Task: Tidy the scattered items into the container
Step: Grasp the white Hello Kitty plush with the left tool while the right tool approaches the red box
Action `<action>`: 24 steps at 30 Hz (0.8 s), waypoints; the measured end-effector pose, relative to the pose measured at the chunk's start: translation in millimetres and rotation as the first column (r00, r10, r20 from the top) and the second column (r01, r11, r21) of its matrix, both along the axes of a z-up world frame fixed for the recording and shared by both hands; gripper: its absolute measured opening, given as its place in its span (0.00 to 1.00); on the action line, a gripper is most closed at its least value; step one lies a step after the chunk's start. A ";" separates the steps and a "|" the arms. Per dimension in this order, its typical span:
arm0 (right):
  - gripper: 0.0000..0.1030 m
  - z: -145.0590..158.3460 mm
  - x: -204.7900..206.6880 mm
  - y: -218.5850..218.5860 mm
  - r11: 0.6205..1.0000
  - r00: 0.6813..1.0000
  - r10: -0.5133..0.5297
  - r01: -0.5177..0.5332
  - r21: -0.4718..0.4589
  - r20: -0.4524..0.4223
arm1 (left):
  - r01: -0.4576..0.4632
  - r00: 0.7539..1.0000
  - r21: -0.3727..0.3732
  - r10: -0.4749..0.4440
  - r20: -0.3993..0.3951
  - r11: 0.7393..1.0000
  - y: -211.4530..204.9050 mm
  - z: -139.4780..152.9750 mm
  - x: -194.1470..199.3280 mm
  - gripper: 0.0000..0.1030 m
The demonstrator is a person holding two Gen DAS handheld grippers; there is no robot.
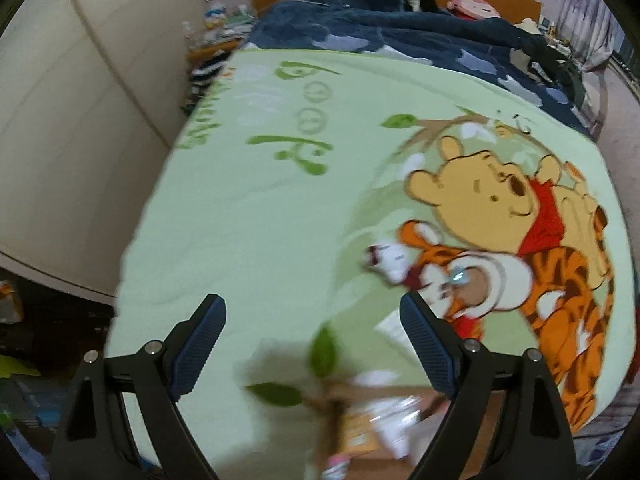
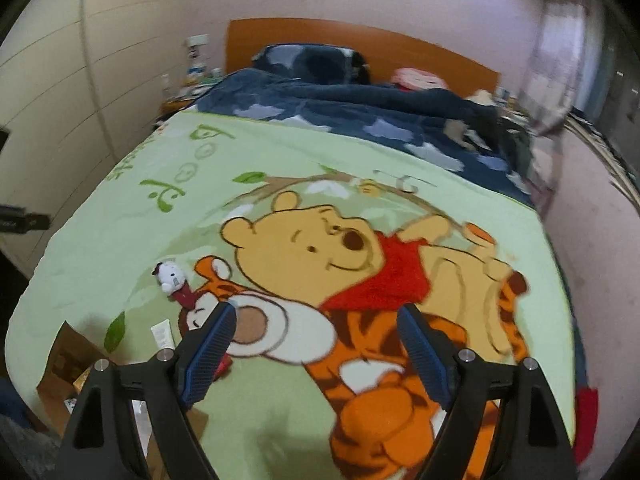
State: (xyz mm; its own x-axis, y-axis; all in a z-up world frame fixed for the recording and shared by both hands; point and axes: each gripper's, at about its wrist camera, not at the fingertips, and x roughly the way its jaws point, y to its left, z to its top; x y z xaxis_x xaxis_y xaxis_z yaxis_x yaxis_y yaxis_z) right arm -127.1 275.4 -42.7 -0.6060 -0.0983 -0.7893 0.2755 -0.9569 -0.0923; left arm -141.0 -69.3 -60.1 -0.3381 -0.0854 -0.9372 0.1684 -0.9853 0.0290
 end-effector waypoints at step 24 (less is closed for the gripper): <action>0.82 -180.3 -59.1 -69.3 0.975 0.956 0.216 -0.199 -0.103 0.198 | -0.338 0.887 -0.026 0.328 0.324 0.941 68.6 -252.2 -100.3 0.76</action>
